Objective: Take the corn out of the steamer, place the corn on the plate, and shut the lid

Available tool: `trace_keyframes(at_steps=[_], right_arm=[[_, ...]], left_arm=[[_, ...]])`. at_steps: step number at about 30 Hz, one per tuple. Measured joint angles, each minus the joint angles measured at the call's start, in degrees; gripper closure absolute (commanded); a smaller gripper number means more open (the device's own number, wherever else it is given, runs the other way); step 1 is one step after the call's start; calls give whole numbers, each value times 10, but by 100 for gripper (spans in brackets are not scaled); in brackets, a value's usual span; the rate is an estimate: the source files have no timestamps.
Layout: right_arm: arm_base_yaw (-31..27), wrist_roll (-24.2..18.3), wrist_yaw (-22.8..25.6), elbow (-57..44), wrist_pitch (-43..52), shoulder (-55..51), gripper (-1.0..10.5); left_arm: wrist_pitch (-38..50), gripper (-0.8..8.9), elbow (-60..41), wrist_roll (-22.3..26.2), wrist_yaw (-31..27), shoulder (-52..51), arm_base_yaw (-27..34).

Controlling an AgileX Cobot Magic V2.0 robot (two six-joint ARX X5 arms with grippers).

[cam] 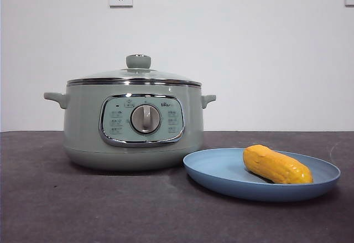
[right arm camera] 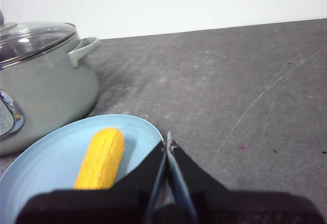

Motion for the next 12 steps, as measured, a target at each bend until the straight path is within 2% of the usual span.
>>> trace_keyframes(at_steps=[12], right_arm=[[0,2,0,0,0,0,946]], left_arm=[[0,817,0,-3,0,0,0]])
